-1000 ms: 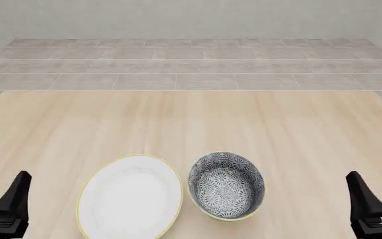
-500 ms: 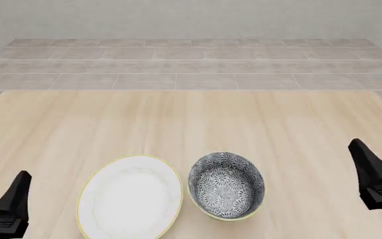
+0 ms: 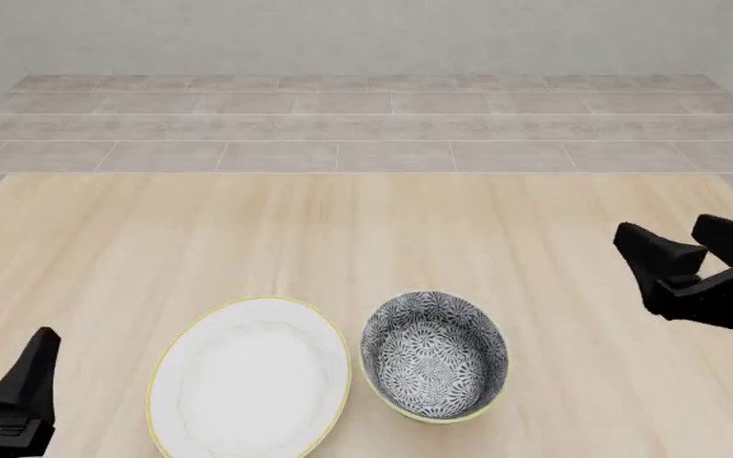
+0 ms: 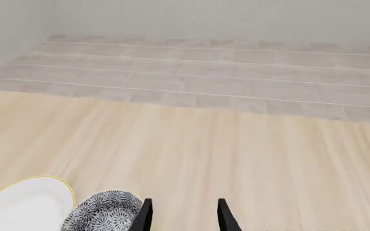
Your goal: Put the bowl on the plate.
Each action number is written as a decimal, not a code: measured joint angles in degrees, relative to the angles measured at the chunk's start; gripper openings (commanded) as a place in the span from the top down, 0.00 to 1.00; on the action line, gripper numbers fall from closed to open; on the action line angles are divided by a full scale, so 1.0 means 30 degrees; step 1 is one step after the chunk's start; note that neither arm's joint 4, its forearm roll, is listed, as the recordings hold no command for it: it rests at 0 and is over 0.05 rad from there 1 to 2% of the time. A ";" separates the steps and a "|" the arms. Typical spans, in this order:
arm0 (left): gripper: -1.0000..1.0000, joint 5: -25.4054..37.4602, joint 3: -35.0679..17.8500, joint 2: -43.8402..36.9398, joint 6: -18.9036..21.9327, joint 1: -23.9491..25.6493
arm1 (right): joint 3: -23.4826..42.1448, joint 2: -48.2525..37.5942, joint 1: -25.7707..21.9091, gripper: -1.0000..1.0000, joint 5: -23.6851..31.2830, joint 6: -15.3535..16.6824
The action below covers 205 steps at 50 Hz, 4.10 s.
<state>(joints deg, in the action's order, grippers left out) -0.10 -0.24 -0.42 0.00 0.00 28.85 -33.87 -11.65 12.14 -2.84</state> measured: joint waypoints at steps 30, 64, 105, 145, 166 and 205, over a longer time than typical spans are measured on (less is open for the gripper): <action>0.00 0.0000 0.0000 0.0000 0.0000 0.0000 | 0.1387 -0.6395 -0.3095 0.00 -0.0163 -0.2519; 0.00 0.0000 0.0000 0.0000 0.0000 0.0000 | 0.0799 -1.0810 -0.4344 0.00 -0.1927 -0.4320; 0.00 0.0000 0.0000 0.0000 0.0000 0.0000 | -0.0414 -1.3552 -0.4413 0.00 -0.4250 -0.6073; 0.00 0.0000 0.0000 0.0000 0.0000 0.0000 | -0.1108 -1.5210 -0.4687 0.00 -0.6042 -0.6642; 0.00 0.0000 0.0000 0.0000 0.0000 0.0000 | -0.1282 -1.5729 -0.4817 0.00 -0.6616 -0.6842; 0.00 0.0000 0.0000 0.0000 0.0000 0.0000 | -0.1393 -1.6942 -0.5090 0.00 -0.7573 -0.7293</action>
<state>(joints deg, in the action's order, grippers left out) -0.10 -0.24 -0.42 0.00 0.00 24.67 -84.70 -26.93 -10.58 -24.72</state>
